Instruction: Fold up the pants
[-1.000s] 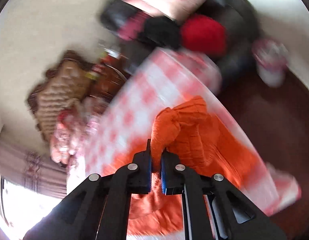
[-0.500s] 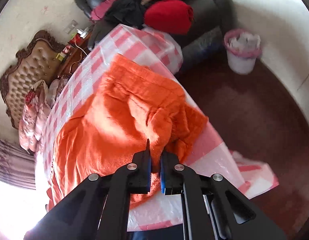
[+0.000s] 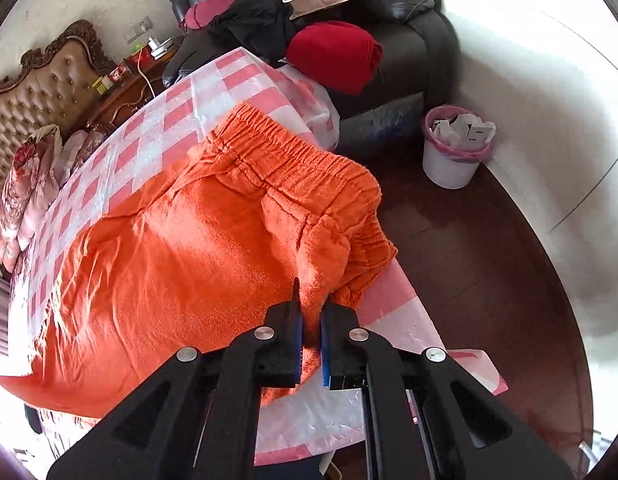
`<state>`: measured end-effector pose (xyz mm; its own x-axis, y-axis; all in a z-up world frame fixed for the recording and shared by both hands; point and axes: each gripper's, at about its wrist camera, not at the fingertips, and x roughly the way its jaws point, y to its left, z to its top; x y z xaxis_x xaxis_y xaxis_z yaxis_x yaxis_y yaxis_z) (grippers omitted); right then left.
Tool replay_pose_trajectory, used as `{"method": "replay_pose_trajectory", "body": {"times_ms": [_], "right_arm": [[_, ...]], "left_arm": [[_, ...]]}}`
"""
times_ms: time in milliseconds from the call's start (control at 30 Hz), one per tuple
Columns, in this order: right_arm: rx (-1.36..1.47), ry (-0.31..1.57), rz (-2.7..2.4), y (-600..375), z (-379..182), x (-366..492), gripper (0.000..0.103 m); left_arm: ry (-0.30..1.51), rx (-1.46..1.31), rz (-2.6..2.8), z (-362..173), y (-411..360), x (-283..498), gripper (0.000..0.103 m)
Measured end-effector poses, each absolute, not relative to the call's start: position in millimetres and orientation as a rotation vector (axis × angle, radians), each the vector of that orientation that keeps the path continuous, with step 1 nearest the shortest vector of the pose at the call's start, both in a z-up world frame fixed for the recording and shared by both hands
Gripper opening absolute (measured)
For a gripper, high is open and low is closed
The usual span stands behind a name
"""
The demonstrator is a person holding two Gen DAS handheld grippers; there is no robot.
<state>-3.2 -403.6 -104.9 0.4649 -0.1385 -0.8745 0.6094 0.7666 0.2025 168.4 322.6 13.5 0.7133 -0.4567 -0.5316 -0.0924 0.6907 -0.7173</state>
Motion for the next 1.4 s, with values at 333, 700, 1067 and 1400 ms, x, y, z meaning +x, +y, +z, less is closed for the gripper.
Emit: {"method": "replay_pose_trajectory", "body": {"times_ms": [333, 700, 1067, 1400], "right_arm": [[0.497, 0.987, -0.501, -388.2, -113.2, -8.5, 0.007], [0.451, 0.997, -0.499, -381.2, -111.5, -9.8, 0.007], [0.412, 1.012, -0.503, -377.4, -113.0, -6.8, 0.007], [0.356, 1.025, -0.517, -371.0, -115.0, -3.1, 0.007]], "left_arm": [[0.873, -0.908, -0.118, -86.3, 354.0, 141.1, 0.007], [0.871, -0.918, -0.063, -123.9, 376.5, 78.9, 0.008], [0.927, -0.889, 0.060, -154.1, 364.1, 61.0, 0.008], [0.877, -0.683, 0.185, -122.9, 372.9, 61.8, 0.037]]}}
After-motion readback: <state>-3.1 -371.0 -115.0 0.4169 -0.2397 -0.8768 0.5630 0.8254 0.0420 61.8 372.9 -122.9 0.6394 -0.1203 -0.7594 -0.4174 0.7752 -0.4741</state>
